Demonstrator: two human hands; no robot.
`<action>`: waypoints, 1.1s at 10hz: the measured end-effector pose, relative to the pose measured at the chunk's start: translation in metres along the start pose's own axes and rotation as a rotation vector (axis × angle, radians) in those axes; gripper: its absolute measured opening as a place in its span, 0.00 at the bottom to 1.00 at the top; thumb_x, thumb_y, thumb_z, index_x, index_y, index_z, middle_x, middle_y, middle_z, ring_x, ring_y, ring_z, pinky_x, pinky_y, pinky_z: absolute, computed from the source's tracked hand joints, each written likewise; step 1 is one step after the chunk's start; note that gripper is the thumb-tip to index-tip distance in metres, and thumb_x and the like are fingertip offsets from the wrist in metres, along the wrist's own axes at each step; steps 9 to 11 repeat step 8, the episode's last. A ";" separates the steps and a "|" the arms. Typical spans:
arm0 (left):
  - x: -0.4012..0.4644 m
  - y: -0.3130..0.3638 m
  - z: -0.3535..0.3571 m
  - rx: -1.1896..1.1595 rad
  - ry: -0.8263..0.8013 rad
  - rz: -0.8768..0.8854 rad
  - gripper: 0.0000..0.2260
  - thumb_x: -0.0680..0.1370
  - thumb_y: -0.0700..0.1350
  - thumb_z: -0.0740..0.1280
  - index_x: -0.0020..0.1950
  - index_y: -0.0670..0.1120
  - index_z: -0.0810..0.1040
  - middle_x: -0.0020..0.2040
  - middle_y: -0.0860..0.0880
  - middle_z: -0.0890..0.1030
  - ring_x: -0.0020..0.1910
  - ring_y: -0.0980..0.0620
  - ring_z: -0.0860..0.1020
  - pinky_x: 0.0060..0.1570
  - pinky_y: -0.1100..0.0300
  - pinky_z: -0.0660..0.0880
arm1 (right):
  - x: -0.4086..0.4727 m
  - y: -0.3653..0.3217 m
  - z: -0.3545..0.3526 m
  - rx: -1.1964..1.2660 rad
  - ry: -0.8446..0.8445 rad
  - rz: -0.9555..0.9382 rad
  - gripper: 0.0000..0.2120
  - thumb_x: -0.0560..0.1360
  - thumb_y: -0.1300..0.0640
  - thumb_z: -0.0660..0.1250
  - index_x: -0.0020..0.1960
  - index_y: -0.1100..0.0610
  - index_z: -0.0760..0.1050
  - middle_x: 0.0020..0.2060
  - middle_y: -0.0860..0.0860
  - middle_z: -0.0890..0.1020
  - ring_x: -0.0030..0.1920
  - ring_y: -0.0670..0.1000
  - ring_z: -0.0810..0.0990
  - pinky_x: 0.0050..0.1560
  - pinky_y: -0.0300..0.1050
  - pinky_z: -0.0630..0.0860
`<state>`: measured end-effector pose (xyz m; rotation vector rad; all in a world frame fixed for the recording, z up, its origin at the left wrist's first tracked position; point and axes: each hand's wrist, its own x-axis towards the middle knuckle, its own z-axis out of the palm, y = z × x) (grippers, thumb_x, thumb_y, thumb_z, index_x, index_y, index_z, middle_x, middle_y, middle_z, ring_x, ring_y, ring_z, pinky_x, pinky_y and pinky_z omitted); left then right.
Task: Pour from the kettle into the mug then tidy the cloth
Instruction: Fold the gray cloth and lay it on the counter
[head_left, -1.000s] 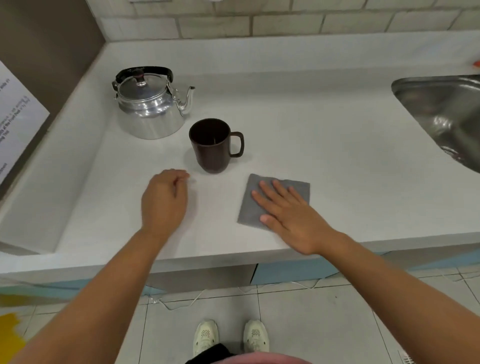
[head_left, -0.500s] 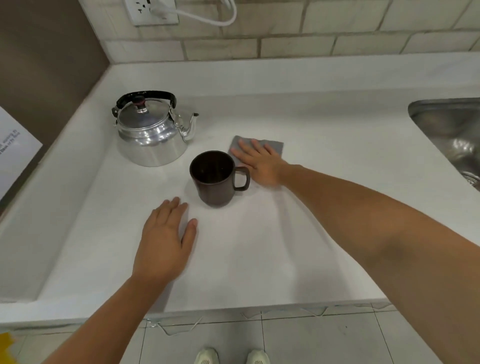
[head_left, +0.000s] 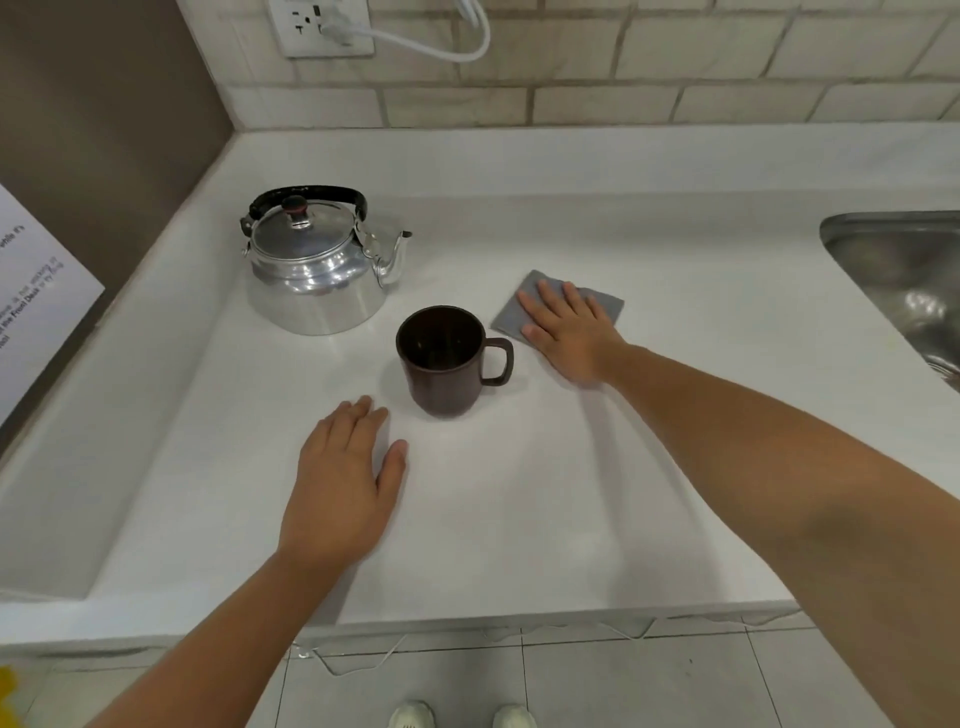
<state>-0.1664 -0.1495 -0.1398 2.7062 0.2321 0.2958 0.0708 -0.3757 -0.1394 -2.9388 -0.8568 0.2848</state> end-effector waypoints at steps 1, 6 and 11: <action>0.000 -0.001 0.000 0.025 -0.008 0.015 0.19 0.82 0.50 0.59 0.68 0.41 0.71 0.71 0.40 0.70 0.70 0.41 0.65 0.70 0.49 0.58 | -0.054 0.006 0.007 0.100 0.005 -0.071 0.28 0.80 0.40 0.41 0.77 0.46 0.37 0.79 0.47 0.43 0.78 0.54 0.39 0.75 0.54 0.38; -0.001 -0.003 -0.002 0.058 -0.011 0.037 0.20 0.81 0.49 0.59 0.69 0.39 0.71 0.71 0.38 0.70 0.70 0.40 0.66 0.71 0.46 0.60 | -0.207 -0.042 0.026 0.092 -0.083 -0.270 0.30 0.78 0.37 0.39 0.76 0.44 0.33 0.76 0.40 0.36 0.74 0.42 0.29 0.73 0.44 0.29; 0.014 0.000 -0.025 0.133 -0.189 0.039 0.21 0.81 0.53 0.58 0.71 0.43 0.68 0.71 0.43 0.69 0.67 0.43 0.68 0.66 0.51 0.65 | -0.197 -0.044 -0.019 0.161 -0.149 -0.216 0.31 0.77 0.35 0.52 0.77 0.45 0.56 0.77 0.42 0.59 0.76 0.47 0.56 0.74 0.45 0.56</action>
